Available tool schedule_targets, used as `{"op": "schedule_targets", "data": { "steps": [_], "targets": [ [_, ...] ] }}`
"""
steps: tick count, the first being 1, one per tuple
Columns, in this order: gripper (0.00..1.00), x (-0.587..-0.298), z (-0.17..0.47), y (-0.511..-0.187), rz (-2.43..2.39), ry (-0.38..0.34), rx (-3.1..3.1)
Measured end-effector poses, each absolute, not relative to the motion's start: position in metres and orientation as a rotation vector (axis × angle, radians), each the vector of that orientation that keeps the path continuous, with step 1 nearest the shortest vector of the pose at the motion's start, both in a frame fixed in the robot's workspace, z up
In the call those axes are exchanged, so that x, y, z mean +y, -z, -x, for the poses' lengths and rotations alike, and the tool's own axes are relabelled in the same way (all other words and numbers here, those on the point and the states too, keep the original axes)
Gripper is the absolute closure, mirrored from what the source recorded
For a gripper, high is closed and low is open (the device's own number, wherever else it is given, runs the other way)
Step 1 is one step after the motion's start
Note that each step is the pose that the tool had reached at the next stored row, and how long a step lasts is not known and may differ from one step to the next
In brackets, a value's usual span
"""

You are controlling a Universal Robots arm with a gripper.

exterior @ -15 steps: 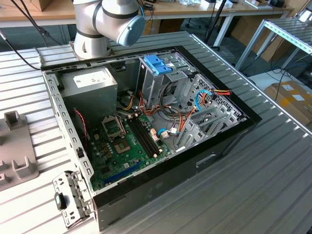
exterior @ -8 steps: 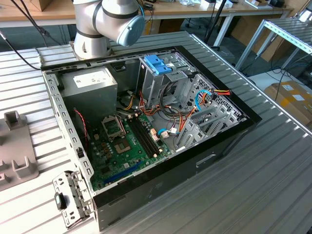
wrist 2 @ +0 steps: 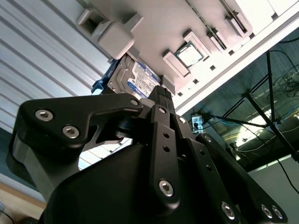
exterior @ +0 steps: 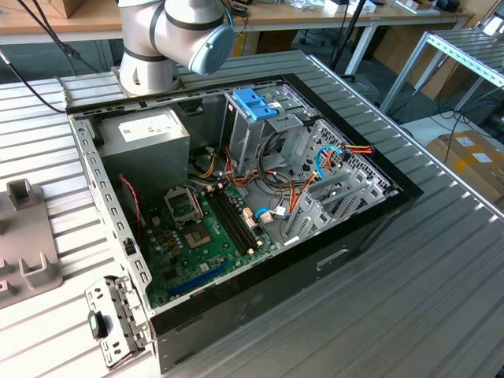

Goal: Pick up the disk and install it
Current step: 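Pick up the disk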

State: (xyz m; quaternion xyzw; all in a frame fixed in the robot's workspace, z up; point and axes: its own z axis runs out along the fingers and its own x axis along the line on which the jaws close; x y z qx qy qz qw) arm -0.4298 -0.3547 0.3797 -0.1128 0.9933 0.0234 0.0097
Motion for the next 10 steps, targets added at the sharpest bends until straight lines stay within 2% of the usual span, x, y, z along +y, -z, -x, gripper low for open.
{"op": "schedule_targets", "data": {
  "steps": [10],
  "targets": [
    [0.89, -0.3547, 0.4298, -0.3797, 0.368, -0.073, 3.100]
  ]
}}
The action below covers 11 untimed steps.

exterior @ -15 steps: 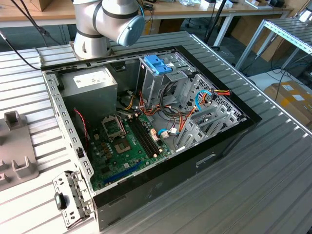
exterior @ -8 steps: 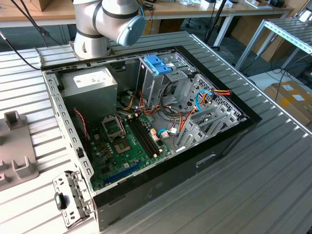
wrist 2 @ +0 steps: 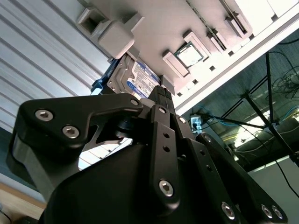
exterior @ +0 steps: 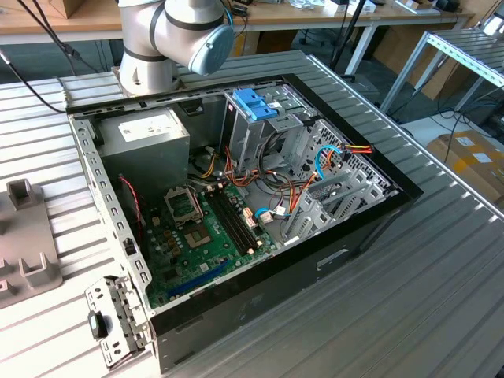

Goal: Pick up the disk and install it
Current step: 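Pick up the disk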

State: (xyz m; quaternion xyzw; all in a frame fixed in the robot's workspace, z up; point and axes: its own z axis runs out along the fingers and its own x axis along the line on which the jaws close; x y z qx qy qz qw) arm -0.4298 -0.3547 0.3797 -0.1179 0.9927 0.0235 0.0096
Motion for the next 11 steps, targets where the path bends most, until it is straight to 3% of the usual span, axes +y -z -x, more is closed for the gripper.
{"op": "schedule_targets", "data": {
  "steps": [11],
  "targets": [
    [0.89, -0.3547, 0.4298, -0.3796, 0.394, -0.073, 3.097]
  ]
}}
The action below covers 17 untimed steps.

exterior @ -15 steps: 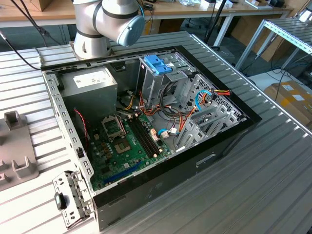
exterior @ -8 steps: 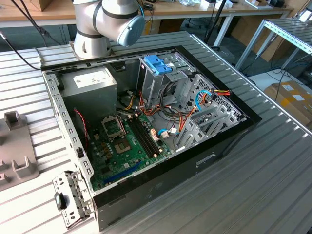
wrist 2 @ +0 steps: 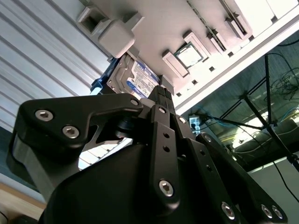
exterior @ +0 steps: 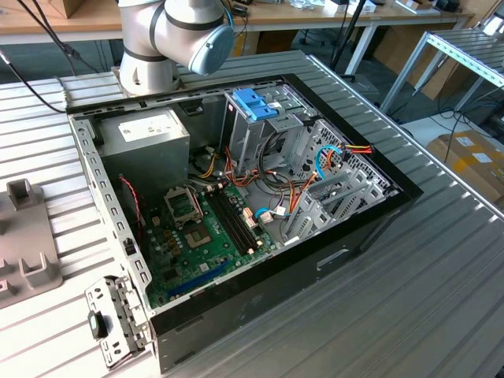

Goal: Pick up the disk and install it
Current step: 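Pick up the disk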

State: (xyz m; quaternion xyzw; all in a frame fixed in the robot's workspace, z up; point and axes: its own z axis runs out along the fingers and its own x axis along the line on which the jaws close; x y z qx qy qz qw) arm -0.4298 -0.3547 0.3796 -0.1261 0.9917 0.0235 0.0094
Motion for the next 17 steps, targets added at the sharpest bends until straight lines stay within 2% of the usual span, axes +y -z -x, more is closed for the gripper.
{"op": "schedule_targets", "data": {
  "steps": [17],
  "targets": [
    [0.89, -0.3547, 0.4298, -0.3797, 0.527, -0.075, 3.079]
  ]
}}
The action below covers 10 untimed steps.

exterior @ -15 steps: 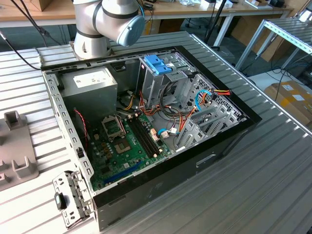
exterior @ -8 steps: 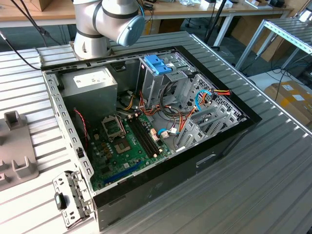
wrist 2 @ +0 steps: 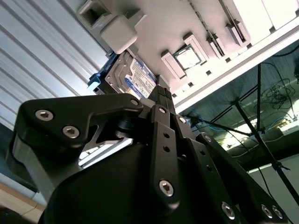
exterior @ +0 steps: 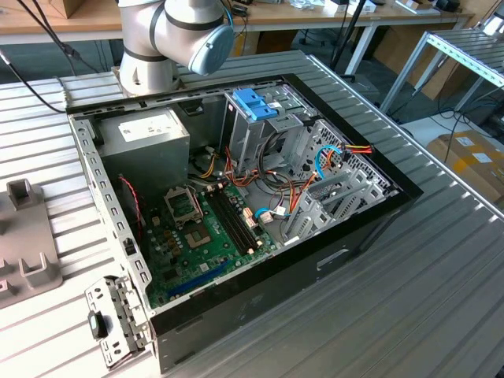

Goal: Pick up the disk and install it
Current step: 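Pick up the disk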

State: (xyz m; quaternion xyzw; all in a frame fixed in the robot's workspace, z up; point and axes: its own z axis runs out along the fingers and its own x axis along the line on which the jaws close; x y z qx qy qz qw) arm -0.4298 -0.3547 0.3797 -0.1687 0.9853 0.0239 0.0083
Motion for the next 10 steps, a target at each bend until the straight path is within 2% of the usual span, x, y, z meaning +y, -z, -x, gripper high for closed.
{"op": "schedule_targets", "data": {
  "steps": [10],
  "targets": [
    [0.89, -0.3547, 0.4298, -0.3797, 0.582, -0.075, 3.070]
  ]
}}
